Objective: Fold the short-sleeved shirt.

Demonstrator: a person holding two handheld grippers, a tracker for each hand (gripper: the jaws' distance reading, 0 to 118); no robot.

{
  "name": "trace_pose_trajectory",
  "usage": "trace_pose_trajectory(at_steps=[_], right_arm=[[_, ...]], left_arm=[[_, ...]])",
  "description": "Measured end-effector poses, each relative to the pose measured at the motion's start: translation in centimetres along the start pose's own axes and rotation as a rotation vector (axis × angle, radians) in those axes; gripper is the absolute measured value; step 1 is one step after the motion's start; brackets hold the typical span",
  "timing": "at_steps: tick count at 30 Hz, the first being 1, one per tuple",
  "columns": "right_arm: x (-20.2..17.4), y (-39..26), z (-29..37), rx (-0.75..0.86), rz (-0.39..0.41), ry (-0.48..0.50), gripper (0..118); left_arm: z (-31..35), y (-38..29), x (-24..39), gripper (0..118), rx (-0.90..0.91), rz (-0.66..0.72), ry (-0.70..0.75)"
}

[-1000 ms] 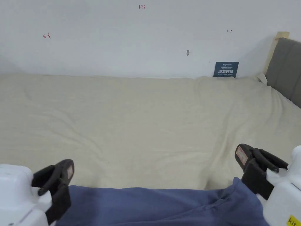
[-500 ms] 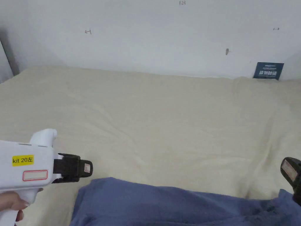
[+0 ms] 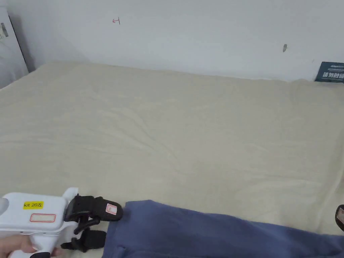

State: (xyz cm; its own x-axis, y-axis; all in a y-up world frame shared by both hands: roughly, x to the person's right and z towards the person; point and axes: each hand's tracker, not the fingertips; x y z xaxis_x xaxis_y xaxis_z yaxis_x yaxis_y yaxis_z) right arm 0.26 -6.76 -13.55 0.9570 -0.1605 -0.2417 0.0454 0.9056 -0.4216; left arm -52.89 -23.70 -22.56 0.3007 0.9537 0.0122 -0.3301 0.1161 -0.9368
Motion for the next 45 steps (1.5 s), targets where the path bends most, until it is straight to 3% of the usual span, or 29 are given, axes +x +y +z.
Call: trace_pose_trajectory(at_steps=[2, 7, 8, 9, 10, 11, 13, 14, 17, 21, 27, 30, 36, 37, 38, 40, 45], right_arm=[[-0.3, 0.2, -0.4, -0.01, -0.002, -0.004, 0], [-0.9, 0.2, -0.8, -0.016, 0.016, 0.009, 0], [-0.9, 0.2, -0.9, -0.02, 0.024, 0.014, 0], [-1.0, 0.0, -1.0, -0.026, 0.034, 0.018, 0], [-1.1, -0.1, -1.1, -0.031, 0.04, 0.023, 0], [-1.2, -0.2, -1.1, -0.037, 0.043, 0.032, 0], [-1.3, -0.4, -1.1, -0.046, 0.045, 0.048, 0], [-1.4, -0.5, -1.1, -0.049, 0.045, 0.054, 0], [-1.4, -0.7, -1.1, -0.049, 0.042, 0.07, 0], [-0.8, -0.6, -1.0, -0.034, 0.046, 0.085, 0], [0.8, -1.2, -0.8, -0.026, -0.015, 0.123, 0], [1.9, -1.8, -0.6, -0.026, -0.042, 0.126, 0], [3.7, -2.1, 0.7, -0.027, -0.078, 0.109, 0], [3.9, -2.1, 0.9, -0.024, -0.083, 0.103, 0], [4.2, -2.1, 1.2, -0.021, -0.088, 0.096, 0], [4.7, -2.0, 1.5, -0.021, -0.1, 0.086, 0], [5.7, -1.8, 1.8, -0.015, -0.121, 0.074, 0]], left_arm=[[-1.5, 0.8, 0.1, 118, -0.025, 0.009, -0.055], [-3.8, 1.5, 0.9, 118, -0.081, -0.071, 0.026], [-3.7, 1.3, 1.2, 111, -0.064, -0.076, 0.057], [-3.4, 0.9, 1.6, 89, -0.04, -0.084, 0.09], [-3.1, 0.8, 1.9, 25, -0.009, -0.101, 0.147], [-3.1, 0.6, 2.3, 6, 0.026, -0.128, 0.234], [-3.8, 0.8, 2.1, 6, 0.017, -0.176, 0.484], [-4.1, 0.7, 2.4, 6, -0.002, -0.168, 0.389], [-4.3, 0.6, 5.9, 6, -0.005, -0.349, 0.579], [-0.9, 0.5, 9.6, 6, 0.013, -0.397, 0.713], [3.2, -0.3, 12.6, 6, 0.072, -0.46, 1.2], [0.7, -1.1, 14.3, 6, 0.054, -0.431, 1.112], [-12.8, -2.4, 18.5, 6, -0.134, -0.506, 0.787], [-15.0, -2.1, 18.4, 14, -0.161, -0.492, 0.734], [-17.1, -2.0, 18.4, 37, -0.165, -0.497, 0.679], [-20.4, -2.7, 18.7, 116, -0.215, -0.473, 0.57], [-20.8, -3.4, 20.0, 112, -0.217, -0.539, 0.579]])
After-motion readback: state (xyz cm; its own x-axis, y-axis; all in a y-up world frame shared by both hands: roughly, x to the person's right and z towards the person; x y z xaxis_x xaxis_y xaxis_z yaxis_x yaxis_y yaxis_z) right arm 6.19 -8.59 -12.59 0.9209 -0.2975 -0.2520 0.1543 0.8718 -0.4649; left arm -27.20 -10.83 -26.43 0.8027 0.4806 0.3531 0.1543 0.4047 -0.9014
